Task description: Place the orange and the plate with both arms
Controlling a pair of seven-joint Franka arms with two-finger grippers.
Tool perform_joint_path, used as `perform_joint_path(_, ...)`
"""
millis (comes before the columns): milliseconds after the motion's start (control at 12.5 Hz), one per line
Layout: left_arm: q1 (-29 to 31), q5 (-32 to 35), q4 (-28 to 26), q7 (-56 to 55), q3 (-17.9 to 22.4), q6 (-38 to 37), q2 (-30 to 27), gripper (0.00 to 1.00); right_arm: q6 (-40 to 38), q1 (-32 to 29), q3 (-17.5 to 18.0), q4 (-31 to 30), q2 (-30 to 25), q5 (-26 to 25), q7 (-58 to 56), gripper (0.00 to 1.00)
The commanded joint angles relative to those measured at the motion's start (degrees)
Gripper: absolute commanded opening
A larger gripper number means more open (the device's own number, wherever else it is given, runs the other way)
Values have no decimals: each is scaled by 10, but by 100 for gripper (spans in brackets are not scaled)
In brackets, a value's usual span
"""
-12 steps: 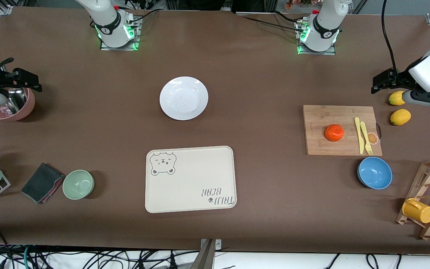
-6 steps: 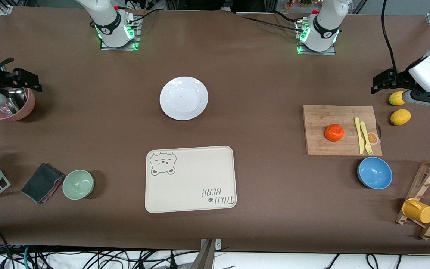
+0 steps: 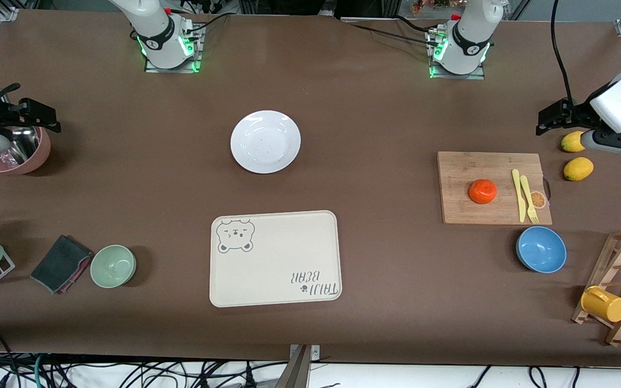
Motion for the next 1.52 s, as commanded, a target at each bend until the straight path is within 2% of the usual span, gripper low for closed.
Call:
perform_joint_path(0,4,-2,12,1,-3,-4,6,100,-8,-1,2,8,0,-3,-3,100)
perform_joint_path(882,4,-2,12,0,-3,1,19,100,-8,-1,2,8,0,-2,-3,100)
perform_joint_path(1122,3,5,12,0,-3,1,50,100,-8,-1,2,8,0,-2,-3,100)
perform_joint_path(1443,3,5,-28,0,-5,83,95,100,-8,-1,2,8,0,-2,-3,100)
